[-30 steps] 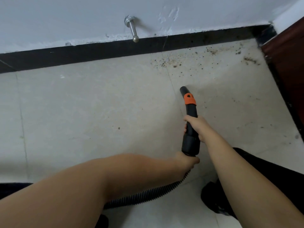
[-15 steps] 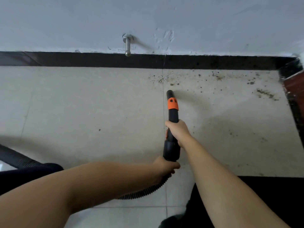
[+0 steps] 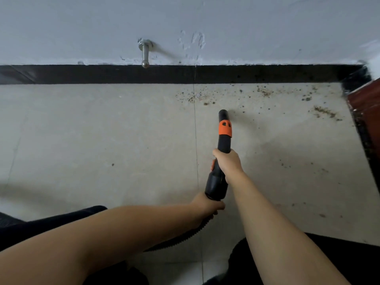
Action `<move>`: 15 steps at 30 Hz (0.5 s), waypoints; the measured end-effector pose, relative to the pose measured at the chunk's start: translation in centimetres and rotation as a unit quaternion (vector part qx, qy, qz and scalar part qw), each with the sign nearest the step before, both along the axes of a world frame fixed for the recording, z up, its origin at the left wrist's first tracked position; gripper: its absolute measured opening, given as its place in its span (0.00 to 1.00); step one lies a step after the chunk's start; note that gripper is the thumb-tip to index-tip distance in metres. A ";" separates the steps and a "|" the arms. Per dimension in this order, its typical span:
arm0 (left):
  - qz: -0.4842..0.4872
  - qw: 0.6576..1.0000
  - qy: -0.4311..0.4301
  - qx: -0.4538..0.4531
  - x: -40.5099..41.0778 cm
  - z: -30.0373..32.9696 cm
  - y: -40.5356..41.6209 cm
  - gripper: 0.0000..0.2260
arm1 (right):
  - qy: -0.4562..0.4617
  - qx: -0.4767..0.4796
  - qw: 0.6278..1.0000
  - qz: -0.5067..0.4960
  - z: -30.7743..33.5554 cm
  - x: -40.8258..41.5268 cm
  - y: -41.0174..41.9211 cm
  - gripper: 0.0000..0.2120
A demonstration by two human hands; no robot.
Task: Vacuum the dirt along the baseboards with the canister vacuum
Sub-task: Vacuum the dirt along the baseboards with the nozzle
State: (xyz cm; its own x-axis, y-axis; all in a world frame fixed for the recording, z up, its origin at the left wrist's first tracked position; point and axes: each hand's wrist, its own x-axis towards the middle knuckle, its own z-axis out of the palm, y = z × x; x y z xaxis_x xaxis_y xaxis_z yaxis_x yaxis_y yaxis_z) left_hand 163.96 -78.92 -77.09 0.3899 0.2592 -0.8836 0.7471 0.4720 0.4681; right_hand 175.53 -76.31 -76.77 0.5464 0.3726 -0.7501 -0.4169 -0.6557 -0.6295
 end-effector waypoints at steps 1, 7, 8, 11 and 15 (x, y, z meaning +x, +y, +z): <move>-0.015 1.000 0.002 -0.001 0.0 -0.2 -0.1 0.15 | -0.005 -0.004 1.000 -0.011 -0.1 0.1 -0.3 0.04; -0.052 0.998 -0.025 -0.008 1.6 0.5 0.7 0.18 | -0.017 -0.013 0.994 -0.106 0.5 2.1 -0.8 0.06; -0.045 0.998 -0.037 -0.013 2.1 0.7 1.1 0.18 | -0.018 -0.013 0.993 -0.113 0.9 2.6 -0.5 0.06; -0.023 0.997 -0.070 -0.025 2.7 1.1 2.2 0.15 | -0.014 -0.009 0.994 -0.105 1.5 3.5 1.1 0.06; 0.025 0.997 -0.065 -0.025 1.6 0.7 2.8 0.14 | 0.015 -0.010 0.998 -0.054 1.3 2.0 2.9 0.06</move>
State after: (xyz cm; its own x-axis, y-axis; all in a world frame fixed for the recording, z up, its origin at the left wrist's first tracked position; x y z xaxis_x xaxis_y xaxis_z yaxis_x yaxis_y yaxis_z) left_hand 165.59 -76.13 -76.40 0.4899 0.2384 -0.8386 0.6568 0.5316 0.5348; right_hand 177.57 -73.43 -75.49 0.5602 0.2973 -0.7732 -0.5047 -0.6177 -0.6032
